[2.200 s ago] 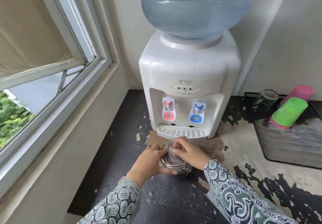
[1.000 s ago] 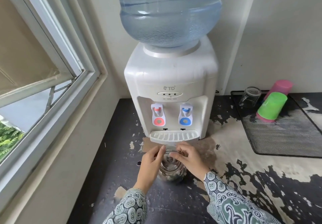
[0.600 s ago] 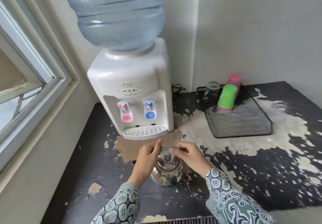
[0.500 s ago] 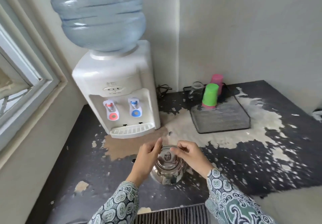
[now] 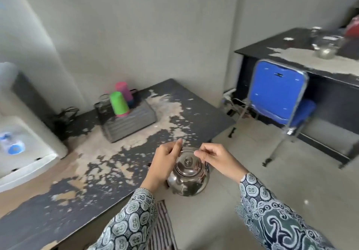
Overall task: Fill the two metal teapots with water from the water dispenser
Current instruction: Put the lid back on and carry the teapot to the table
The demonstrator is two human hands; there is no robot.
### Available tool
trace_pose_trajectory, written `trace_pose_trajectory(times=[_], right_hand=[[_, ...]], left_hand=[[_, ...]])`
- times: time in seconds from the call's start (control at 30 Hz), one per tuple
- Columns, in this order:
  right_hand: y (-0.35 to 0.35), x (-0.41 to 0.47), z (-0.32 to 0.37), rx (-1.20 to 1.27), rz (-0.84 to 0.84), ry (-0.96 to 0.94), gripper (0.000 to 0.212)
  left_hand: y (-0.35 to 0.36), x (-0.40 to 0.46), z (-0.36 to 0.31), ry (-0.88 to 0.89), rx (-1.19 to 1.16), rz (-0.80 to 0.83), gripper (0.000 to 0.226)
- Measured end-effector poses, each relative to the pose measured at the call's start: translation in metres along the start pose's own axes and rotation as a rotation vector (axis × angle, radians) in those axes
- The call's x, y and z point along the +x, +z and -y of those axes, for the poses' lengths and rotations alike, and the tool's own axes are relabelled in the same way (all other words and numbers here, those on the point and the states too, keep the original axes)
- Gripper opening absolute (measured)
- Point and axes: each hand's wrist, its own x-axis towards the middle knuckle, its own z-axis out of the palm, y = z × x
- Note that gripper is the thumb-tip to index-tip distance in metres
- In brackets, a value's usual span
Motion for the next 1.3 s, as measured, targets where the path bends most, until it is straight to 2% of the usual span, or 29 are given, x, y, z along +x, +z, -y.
trace_pose_trajectory(times=[0.13,0.27,0.47,0.63,0.8,0.93,1.07,1.1,1.17,1.3], right_hand=[[-0.076,-0.056,-0.025,0.029,-0.183,0.075,0.025],[-0.143,-0.107,-0.047,0.047,-0.388,0.158,0.032],[-0.259,-0.175,-0.078,0.021,-0.642,0.252,0.024],[-0.359,-0.217,-0.096,0.057,-0.72,0.306,0.031],[-0.451,-0.254,-0.106,0.141,-0.794,0.296,0.028],[-0.517,-0.28,-0.119,0.179,-0.923,0.289,0.029],[-0.573,-0.303,-0.133,0.184,-1.059,0.275,0.028],[-0.588,-0.309,-0.138,0.193,-1.082,0.272,0.027],[-0.624,-0.323,-0.15,0.214,-1.115,0.268,0.028],[-0.695,-0.346,-0.167,0.273,-1.115,0.239,0.024]], left_hand=[[0.09,0.022,-0.037,0.066,-0.029,0.219,0.051],[0.178,0.043,-0.069,0.114,-0.066,0.404,0.052],[0.332,0.081,-0.121,0.172,-0.107,0.642,0.055],[0.454,0.112,-0.17,0.191,-0.141,0.823,0.05],[0.561,0.135,-0.226,0.235,-0.112,0.957,0.049],[0.636,0.143,-0.268,0.272,-0.146,1.02,0.048],[0.695,0.143,-0.296,0.315,-0.28,0.968,0.024],[0.711,0.141,-0.299,0.316,-0.3,0.951,0.025],[0.745,0.137,-0.304,0.311,-0.288,0.917,0.039],[0.803,0.125,-0.313,0.381,-0.173,0.85,0.087]])
